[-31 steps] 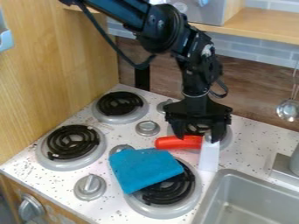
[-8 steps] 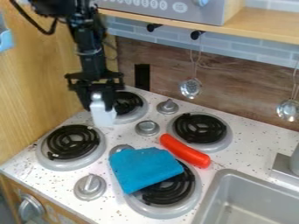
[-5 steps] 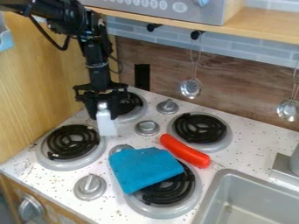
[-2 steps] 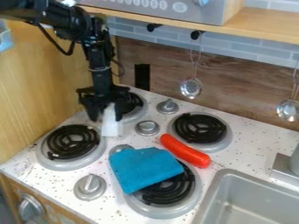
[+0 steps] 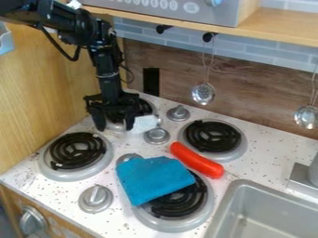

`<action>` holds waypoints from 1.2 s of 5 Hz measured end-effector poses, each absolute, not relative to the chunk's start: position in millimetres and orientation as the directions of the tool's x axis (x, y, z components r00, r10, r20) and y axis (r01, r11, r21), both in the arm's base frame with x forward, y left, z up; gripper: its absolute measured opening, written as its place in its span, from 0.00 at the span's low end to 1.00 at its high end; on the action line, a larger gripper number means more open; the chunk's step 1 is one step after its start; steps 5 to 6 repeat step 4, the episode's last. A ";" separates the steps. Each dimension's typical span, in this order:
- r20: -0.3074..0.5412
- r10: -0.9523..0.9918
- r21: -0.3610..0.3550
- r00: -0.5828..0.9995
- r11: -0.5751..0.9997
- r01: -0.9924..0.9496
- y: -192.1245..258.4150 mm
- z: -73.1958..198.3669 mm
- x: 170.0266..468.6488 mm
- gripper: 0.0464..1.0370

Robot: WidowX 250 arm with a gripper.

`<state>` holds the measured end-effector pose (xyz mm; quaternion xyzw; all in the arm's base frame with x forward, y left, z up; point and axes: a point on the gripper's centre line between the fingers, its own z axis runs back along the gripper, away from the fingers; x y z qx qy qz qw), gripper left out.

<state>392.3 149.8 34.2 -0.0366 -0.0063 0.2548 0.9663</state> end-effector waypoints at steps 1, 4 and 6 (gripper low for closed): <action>-0.002 0.486 -0.077 0.874 0.871 -0.485 147.5 26.3 389.6 0.96; 0.377 0.254 0.060 0.891 0.953 -0.297 120.7 128.8 339.3 0.96; 0.377 0.254 0.060 0.891 0.953 -0.297 120.7 128.8 339.3 0.96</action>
